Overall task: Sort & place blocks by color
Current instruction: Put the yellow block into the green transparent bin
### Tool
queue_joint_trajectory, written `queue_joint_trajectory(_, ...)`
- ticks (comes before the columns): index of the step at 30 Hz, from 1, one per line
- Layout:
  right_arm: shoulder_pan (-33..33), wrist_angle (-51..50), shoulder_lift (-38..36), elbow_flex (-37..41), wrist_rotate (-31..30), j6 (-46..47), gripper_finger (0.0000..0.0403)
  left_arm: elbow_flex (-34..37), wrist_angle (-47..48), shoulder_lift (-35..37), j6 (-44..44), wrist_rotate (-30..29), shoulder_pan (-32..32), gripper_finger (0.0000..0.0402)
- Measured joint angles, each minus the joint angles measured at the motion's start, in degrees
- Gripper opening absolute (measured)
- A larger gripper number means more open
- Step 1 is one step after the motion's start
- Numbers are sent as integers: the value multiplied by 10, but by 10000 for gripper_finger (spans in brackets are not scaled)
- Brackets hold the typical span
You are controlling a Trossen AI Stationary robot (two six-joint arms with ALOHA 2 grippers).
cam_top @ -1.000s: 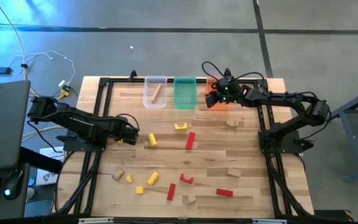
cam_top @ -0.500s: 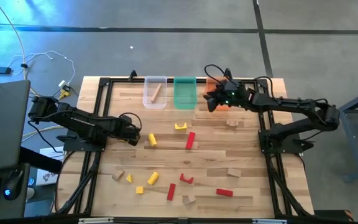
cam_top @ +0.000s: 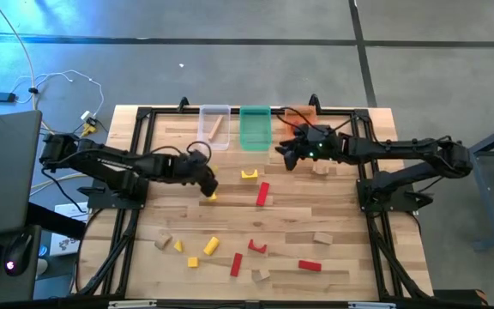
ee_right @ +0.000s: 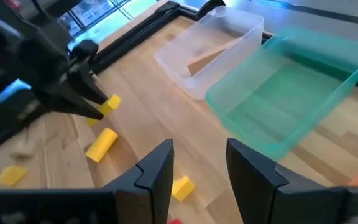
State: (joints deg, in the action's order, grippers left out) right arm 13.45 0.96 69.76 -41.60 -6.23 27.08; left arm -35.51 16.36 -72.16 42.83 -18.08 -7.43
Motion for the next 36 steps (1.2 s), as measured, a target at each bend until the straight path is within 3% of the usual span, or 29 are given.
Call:
queue_joint_trajectory(8,-45,-89,0,0,-70,31,133,-3,-151,0,-86,101,-55,71)
queue_joint_trajectory(15,-57,-181,0,0,-97,73,133,-3,-207,0,-117,117,-115,71)
queue_joint_trajectory(24,-57,-217,0,0,-99,91,133,-4,-303,0,-131,166,-194,77)
queue_joint_trajectory(36,-57,-226,0,0,-102,91,133,-107,-251,-40,-191,174,-258,76)
